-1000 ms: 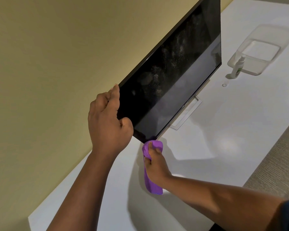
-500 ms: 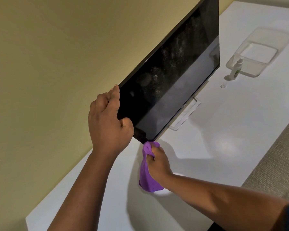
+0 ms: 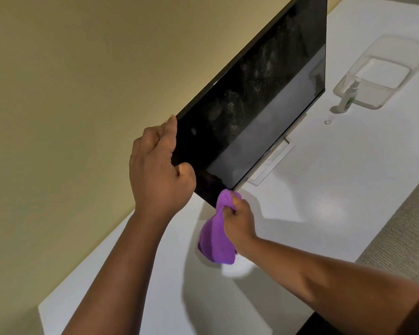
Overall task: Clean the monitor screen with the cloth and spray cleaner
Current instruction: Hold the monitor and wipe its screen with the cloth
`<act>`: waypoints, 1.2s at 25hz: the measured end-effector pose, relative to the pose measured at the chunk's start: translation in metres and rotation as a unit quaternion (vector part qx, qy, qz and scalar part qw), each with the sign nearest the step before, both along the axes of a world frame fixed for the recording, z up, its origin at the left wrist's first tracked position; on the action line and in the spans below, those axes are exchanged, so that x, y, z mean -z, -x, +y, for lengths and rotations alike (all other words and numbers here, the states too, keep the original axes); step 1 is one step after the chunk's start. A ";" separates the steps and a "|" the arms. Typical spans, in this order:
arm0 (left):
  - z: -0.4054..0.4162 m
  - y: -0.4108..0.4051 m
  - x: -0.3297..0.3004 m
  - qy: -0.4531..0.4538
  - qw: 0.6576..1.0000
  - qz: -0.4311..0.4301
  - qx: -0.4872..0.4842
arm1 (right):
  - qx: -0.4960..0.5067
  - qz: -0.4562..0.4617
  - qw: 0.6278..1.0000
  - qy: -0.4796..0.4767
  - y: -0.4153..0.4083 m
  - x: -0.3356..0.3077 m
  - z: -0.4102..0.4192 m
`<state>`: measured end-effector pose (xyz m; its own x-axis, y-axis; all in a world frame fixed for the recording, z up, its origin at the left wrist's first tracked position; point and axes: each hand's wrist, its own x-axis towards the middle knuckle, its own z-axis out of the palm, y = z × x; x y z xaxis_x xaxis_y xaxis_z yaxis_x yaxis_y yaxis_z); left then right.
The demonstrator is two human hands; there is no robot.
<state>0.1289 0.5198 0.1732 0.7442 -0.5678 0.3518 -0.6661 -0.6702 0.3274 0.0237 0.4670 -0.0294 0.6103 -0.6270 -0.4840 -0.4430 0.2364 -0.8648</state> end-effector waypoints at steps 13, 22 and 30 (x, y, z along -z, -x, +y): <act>0.000 0.000 0.001 0.011 1.000 0.009 -0.007 | 0.093 -0.004 0.996 0.015 -0.015 0.002 -0.025; 0.000 0.003 0.000 0.006 1.000 0.011 -0.011 | 0.048 -0.022 0.998 -0.026 -0.008 0.006 -0.011; -0.001 0.004 -0.003 0.010 0.999 0.023 -0.020 | 0.054 -0.009 0.998 -0.029 -0.010 -0.005 -0.005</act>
